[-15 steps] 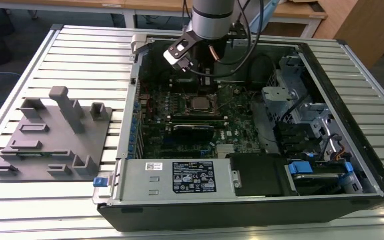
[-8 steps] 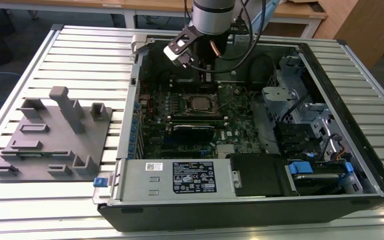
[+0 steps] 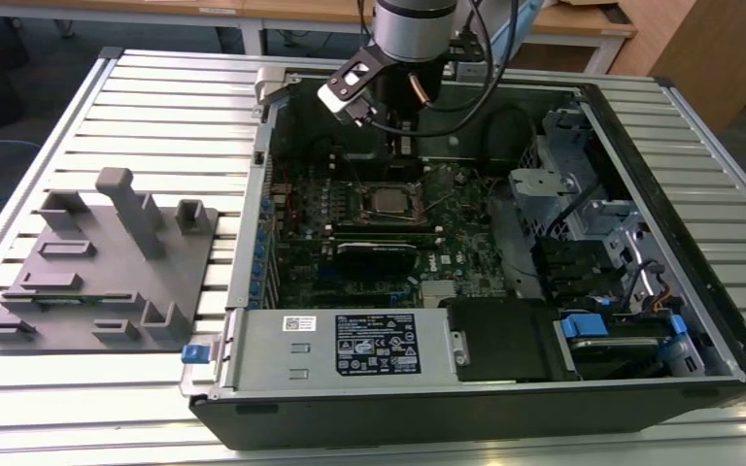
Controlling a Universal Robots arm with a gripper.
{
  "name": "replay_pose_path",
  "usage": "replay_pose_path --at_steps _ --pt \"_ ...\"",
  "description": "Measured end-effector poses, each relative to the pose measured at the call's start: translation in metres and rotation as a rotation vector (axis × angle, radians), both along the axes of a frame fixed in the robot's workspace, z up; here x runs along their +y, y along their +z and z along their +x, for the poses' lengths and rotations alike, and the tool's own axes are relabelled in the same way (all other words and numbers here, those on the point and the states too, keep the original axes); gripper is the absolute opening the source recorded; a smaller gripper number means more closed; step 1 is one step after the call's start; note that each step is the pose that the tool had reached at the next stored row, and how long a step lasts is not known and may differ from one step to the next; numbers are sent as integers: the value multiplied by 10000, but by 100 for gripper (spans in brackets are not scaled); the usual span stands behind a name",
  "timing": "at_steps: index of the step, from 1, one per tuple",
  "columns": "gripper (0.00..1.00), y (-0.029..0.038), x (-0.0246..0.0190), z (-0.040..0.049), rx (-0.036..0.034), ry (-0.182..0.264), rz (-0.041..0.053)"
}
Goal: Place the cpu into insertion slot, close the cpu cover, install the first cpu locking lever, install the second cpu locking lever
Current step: 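Close the cpu cover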
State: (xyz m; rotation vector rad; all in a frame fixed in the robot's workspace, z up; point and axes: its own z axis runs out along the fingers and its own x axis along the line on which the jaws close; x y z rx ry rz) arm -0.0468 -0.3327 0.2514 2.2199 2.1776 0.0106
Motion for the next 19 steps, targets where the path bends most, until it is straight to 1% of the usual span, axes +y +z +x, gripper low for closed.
replay_pose_path --at_steps 5,14,19 --pt "11 9 -1 0 5 0 -8" --pt "11 109 0 0 1 -1 -3" --pt "11 150 0 0 2 0 -3"
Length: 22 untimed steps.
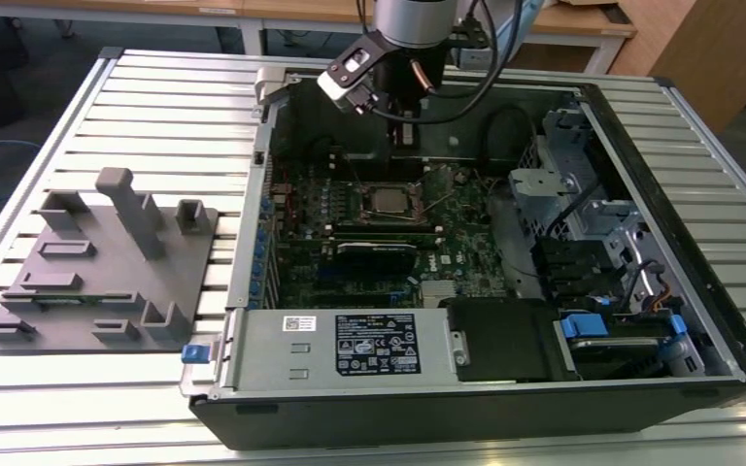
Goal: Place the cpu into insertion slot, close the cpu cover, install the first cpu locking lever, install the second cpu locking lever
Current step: 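Close the cpu cover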
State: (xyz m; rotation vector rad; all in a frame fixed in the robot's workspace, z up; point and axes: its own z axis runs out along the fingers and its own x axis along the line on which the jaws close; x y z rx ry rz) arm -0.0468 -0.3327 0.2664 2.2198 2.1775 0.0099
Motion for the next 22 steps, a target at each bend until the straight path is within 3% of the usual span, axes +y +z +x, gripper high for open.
replay_pose_path --at_steps 22 --pt "11 26 0 25 0 0 -1"
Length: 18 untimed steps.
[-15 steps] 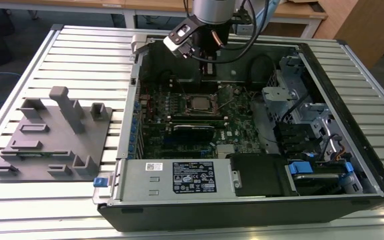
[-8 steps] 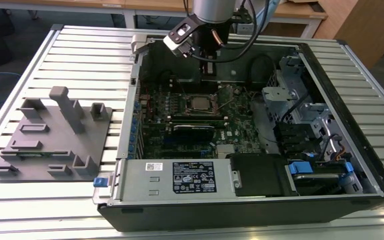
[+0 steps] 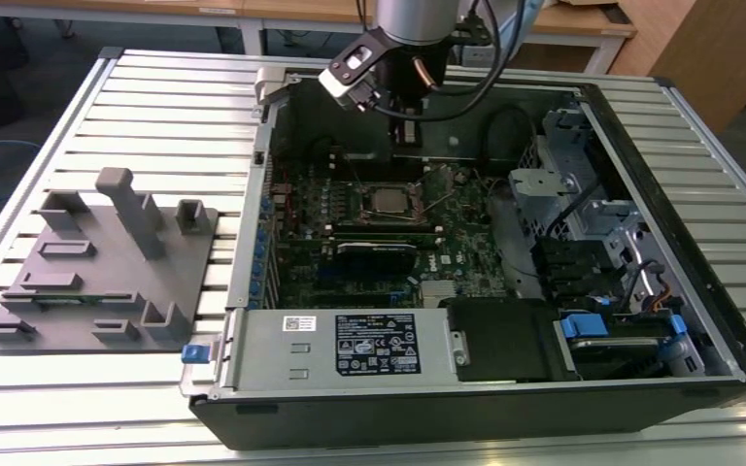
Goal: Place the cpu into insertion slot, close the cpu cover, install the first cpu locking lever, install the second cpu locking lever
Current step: 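Close the cpu cover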
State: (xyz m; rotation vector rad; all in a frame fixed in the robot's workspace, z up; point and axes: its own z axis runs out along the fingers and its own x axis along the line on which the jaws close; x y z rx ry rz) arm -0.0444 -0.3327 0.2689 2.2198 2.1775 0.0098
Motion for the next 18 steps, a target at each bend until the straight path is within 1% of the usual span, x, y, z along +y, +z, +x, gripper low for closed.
replay_pose_path --at_steps 11,18 --pt "11 -1 0 181 -1 0 2" --pt "11 -1 0 316 -1 0 2"
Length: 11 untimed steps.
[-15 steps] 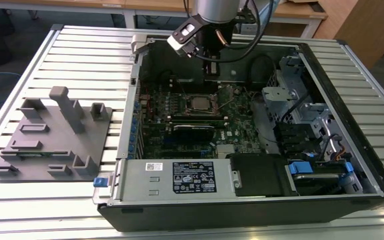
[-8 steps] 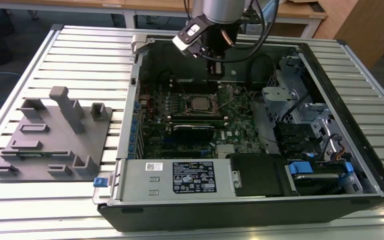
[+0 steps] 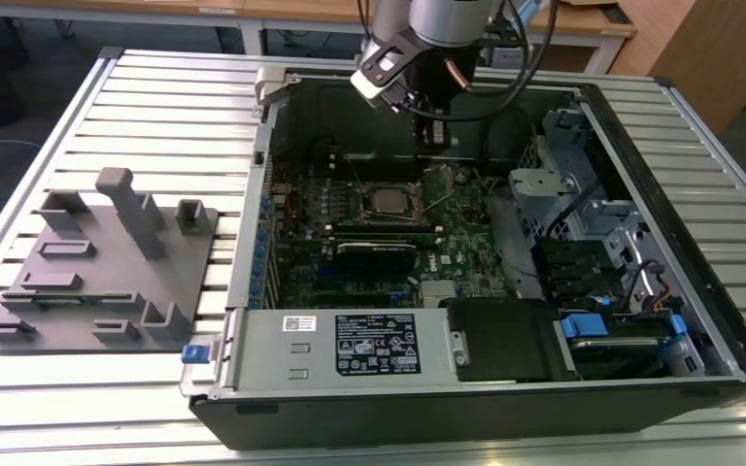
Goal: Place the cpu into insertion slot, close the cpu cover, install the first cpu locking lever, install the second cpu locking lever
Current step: 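Close the cpu cover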
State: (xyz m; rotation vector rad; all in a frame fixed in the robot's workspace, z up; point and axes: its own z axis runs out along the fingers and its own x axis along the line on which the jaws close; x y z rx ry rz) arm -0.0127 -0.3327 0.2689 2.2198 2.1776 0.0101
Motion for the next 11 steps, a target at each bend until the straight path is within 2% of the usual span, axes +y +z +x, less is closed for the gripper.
replay_pose_path --at_steps 11 --pt "11 1 0 218 1 0 -2"
